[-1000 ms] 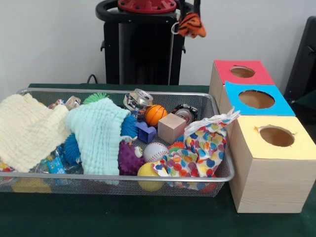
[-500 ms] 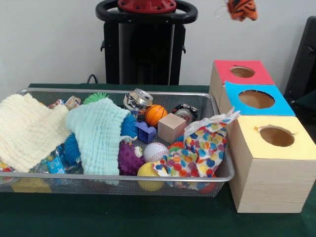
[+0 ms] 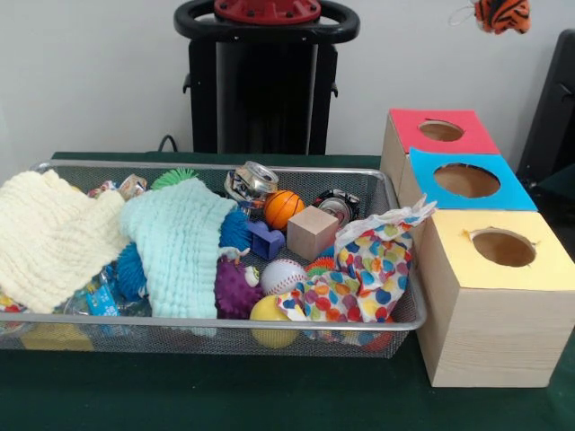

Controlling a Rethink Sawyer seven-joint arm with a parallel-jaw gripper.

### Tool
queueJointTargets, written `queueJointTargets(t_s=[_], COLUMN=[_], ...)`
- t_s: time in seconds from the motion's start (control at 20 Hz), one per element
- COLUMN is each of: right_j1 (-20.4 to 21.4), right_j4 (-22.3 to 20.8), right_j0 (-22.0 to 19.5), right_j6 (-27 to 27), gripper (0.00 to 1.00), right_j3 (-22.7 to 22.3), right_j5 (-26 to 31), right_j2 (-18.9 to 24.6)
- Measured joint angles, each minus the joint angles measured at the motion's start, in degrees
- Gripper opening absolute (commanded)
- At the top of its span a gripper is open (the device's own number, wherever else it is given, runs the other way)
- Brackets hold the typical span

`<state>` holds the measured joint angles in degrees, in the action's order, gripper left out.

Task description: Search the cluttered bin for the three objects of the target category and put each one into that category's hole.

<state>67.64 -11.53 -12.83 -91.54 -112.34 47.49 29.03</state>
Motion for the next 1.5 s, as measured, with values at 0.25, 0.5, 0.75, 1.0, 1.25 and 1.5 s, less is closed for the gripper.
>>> queueJointTargets(t_s=[0.25, 0.5, 0.75, 1.0, 1.25, 1.5], right_j1=[-1.84, -3.45, -5.01, -7.61, -10.11, -12.6], right_j4=[-0.6, -4.01, -6.23, -7.96, -8.09, -8.13], right_j0=[3.09, 5.13, 6.35, 7.62, 8.23, 8.55], right_j6=[-2.07, -3.48, -3.66, -3.66, -3.66, -3.66], gripper=[0.0, 0.0, 0.0, 0.0, 0.0, 0.0], right_j3=[2.22, 3.93, 4.47, 4.52, 4.52, 4.54], right_j5=[0.53, 0.53, 0.52, 0.52, 0.51, 0.5], right_j2=[-3.07, -6.57, -9.36, -12.53, -14.52, -16.12])
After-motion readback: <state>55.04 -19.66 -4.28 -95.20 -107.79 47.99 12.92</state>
